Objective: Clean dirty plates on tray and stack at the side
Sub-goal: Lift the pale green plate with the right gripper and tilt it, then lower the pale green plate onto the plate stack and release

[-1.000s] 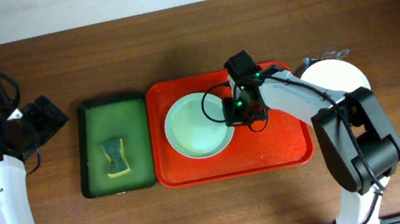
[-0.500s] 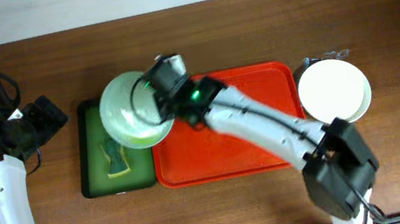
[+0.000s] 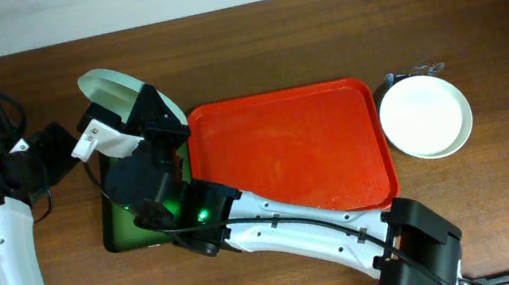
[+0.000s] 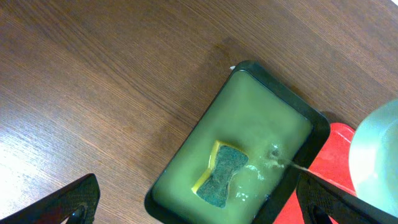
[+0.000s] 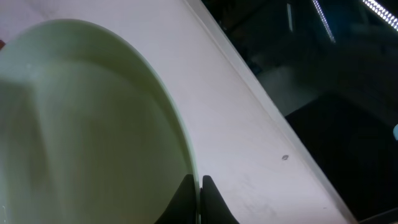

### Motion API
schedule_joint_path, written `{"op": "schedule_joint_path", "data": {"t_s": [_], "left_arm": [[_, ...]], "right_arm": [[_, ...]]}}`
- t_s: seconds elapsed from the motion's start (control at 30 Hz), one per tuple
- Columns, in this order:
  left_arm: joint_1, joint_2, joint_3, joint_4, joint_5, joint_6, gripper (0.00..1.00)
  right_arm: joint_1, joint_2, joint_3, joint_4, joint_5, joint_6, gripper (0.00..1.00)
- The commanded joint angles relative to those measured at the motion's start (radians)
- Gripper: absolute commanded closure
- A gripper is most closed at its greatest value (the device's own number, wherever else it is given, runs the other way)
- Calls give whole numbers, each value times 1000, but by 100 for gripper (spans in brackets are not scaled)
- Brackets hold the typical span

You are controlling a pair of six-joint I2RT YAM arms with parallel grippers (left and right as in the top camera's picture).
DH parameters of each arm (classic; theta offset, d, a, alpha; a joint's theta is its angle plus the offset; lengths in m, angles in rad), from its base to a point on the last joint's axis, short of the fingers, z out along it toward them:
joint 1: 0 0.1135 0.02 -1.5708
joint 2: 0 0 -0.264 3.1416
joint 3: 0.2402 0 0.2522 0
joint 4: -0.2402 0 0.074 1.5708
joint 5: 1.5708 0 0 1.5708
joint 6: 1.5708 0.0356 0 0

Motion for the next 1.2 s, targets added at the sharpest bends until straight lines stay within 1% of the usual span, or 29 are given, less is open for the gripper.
{"op": "schedule_joint_path", "data": {"t_s": [0.0, 0.03, 0.07, 0.1, 0.13, 0.17, 0.2, 0.27, 0.3, 0.33, 0.4, 0.43, 0.5, 0.53, 0.6, 0.67, 0.77, 0.8, 0.87, 0.93, 1.0, 1.07, 1.1, 1.13, 1.17], "left_arm": [[2, -17, 6, 1, 4, -13, 1], [2, -17, 6, 1, 4, -13, 1], [2, -17, 6, 1, 4, -13, 1], [2, -17, 6, 1, 4, -13, 1], [2, -17, 6, 1, 4, -13, 1], [2, -17, 6, 1, 4, -13, 1], [2, -17, 6, 1, 4, -13, 1], [2, -17, 6, 1, 4, -13, 1], [2, -17, 6, 1, 4, -13, 1], [2, -17, 6, 1, 3, -13, 1], [2, -17, 6, 1, 4, -13, 1], [2, -17, 6, 1, 3, -13, 1], [2, -17, 6, 1, 4, -13, 1], [2, -17, 6, 1, 4, -13, 1], [2, -17, 6, 1, 4, -13, 1], [2, -17, 6, 1, 4, -13, 1], [2, -17, 6, 1, 4, -13, 1], [2, -17, 6, 1, 4, -13, 1], [2, -17, 6, 1, 3, -13, 1], [2, -17, 6, 1, 4, -13, 1], [2, -17, 6, 1, 4, -13, 1], [2, -17, 6, 1, 4, -13, 1], [2, -17, 6, 1, 4, -13, 1], [2, -17, 6, 1, 4, -13, 1], [2, -17, 6, 1, 4, -13, 1]], "right_arm": [[6, -19, 13, 8, 20, -32, 96], [5, -19, 13, 8, 20, -31, 96], [3, -19, 13, 7, 20, 30, 96], [-6, -19, 13, -14, 20, 135, 96], [-20, -19, 13, -90, 19, 302, 96], [-43, -19, 13, -282, 4, 629, 96], [-75, -19, 13, -498, -119, 893, 96], [-155, -19, -4, -692, -382, 1217, 96], [-212, -19, -6, -752, -528, 1321, 96], [-291, -21, -6, -809, -710, 1357, 96], [-441, -51, -6, -895, -960, 1357, 96], [-556, -91, -6, -961, -1082, 1356, 96], [-734, -143, -6, -1090, -1183, 1352, 96], [-811, -156, -6, -1155, -1195, 1352, 96], [-1061, -156, -6, -1350, -1194, 1348, 96], [-1262, -153, -6, -1444, -1192, 1247, 96], [-1509, -153, -7, -1537, -1112, 1236, 96], [-1557, -153, -7, -1556, -1102, 1236, 96], [-1608, -152, -17, -1583, -1074, 1236, 96], [-1612, -151, -75, -1547, -1051, 1236, 96], [-1611, -151, -182, -1460, -1061, 1236, 96], [-1611, -151, -273, -1382, -1062, 1236, 87], [-1611, -151, -290, -1373, -1066, 1236, 81], [-1611, -151, -300, -1368, -1108, 1209, 60], [-1611, -151, -299, -1365, -1217, 1083, 33]]}}
